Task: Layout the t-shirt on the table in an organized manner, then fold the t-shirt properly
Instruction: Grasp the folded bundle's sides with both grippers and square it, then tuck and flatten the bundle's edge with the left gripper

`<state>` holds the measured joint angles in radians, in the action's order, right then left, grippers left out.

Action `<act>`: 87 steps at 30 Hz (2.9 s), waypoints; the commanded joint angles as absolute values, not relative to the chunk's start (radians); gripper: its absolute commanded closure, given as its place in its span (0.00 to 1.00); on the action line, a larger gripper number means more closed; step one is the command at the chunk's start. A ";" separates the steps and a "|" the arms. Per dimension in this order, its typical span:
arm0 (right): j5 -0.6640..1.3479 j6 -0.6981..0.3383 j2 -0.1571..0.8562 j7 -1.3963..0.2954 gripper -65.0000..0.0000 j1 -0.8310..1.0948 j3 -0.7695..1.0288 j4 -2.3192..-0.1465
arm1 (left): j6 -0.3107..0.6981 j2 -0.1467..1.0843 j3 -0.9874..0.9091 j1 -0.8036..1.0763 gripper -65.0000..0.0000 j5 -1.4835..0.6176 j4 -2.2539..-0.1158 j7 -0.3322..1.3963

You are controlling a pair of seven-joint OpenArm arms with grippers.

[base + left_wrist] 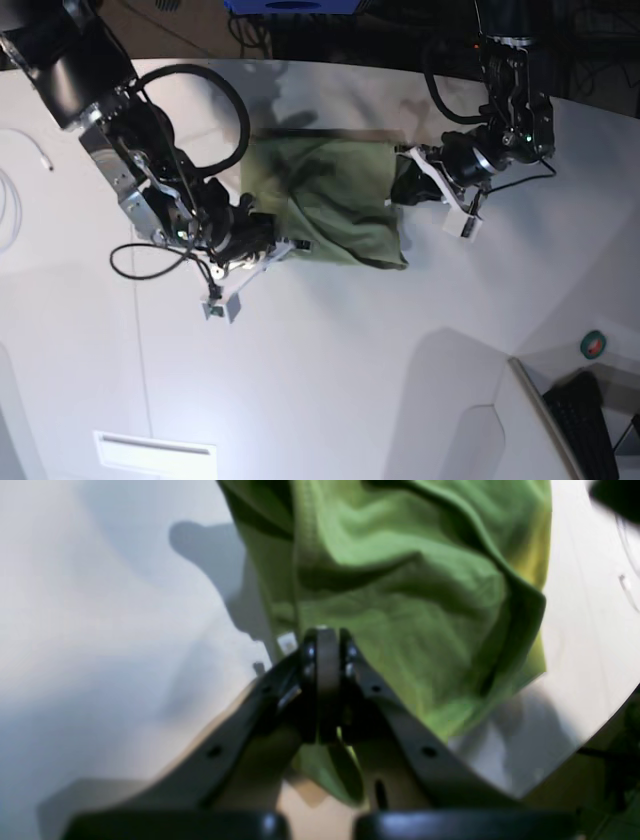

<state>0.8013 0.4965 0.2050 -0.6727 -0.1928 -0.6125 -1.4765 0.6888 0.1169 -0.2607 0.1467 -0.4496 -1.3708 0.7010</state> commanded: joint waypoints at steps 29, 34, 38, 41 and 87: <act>0.809 0.493 0.328 -0.644 1.00 0.004 -0.443 -1.840 | 0.698 0.157 -0.378 0.174 0.69 -0.470 -1.509 0.687; 0.808 0.455 0.328 -0.645 1.00 0.056 -0.349 -1.833 | 0.698 0.156 -0.306 0.147 0.03 -0.470 -1.498 0.687; 0.808 0.390 0.328 -0.644 1.00 0.073 -0.348 -1.830 | 0.698 0.120 -0.306 0.105 0.00 -0.470 -1.463 0.687; 0.808 0.377 0.323 -0.644 1.00 0.076 -0.352 -1.830 | 0.698 0.114 -0.294 0.058 0.00 -0.470 -1.376 0.687; 0.808 0.191 0.343 -0.644 1.00 0.397 0.111 -1.751 | 0.570 0.234 1.242 -0.756 1.00 -0.456 -1.079 0.673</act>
